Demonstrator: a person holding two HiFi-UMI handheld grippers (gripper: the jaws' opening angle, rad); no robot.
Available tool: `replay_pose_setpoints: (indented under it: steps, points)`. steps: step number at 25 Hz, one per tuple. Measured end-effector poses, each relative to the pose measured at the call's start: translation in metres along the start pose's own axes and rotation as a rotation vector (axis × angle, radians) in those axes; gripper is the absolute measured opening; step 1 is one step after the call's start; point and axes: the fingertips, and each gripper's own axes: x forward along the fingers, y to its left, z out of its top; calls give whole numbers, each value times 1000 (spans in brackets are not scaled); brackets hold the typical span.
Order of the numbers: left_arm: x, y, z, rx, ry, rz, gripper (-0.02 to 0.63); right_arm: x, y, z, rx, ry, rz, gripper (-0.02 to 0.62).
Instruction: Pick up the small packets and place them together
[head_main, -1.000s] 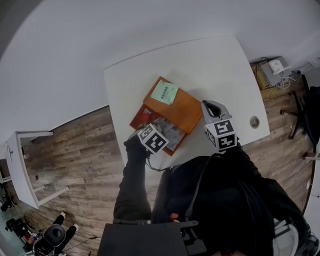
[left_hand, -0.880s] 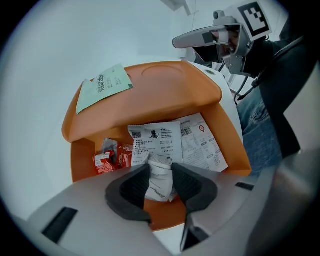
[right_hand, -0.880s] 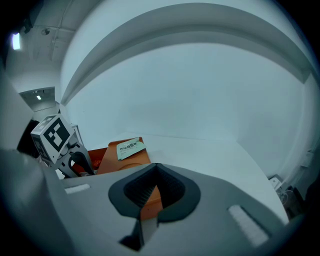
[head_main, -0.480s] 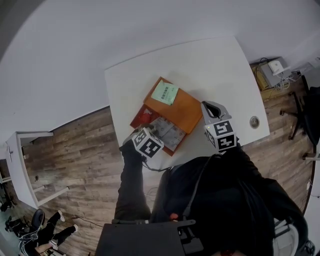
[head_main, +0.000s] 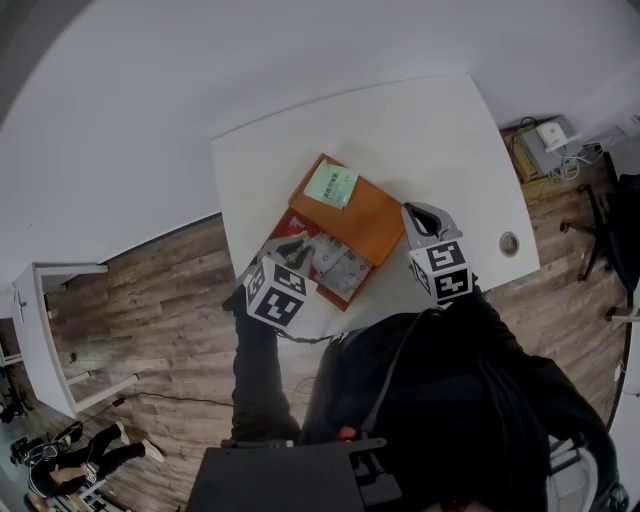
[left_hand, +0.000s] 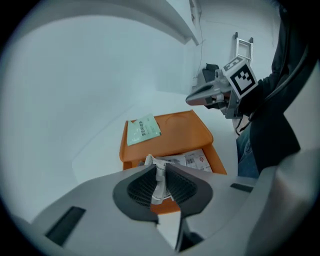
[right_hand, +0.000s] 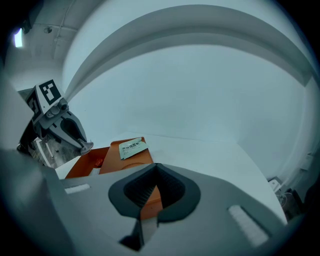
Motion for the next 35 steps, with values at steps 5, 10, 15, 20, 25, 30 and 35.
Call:
replay_pose_setpoints:
  steps: [5, 10, 15, 20, 25, 30, 35]
  points:
    - [-1, 11, 40, 36, -79, 19, 55, -3, -1, 2, 4, -3, -9, -3]
    - [20, 10, 72, 47, -124, -18, 55, -3, -7, -1, 12, -2, -25, -3]
    - [48, 6, 84, 38, -115, -66, 55, -5, -13, -3, 24, 3, -47, -5]
    - [66, 4, 88, 20, -104, -94, 55, -9, -20, -7, 36, 11, -69, -3]
    - [71, 9, 89, 5, -112, -90, 55, -8, -20, -9, 41, 16, -79, -3]
    - [72, 3, 89, 4, -133, -104, 64, -9, -22, -10, 44, 15, -83, -3]
    - [71, 4, 91, -5, -165, -85, 75, -8, -19, -9, 41, 14, -75, -3]
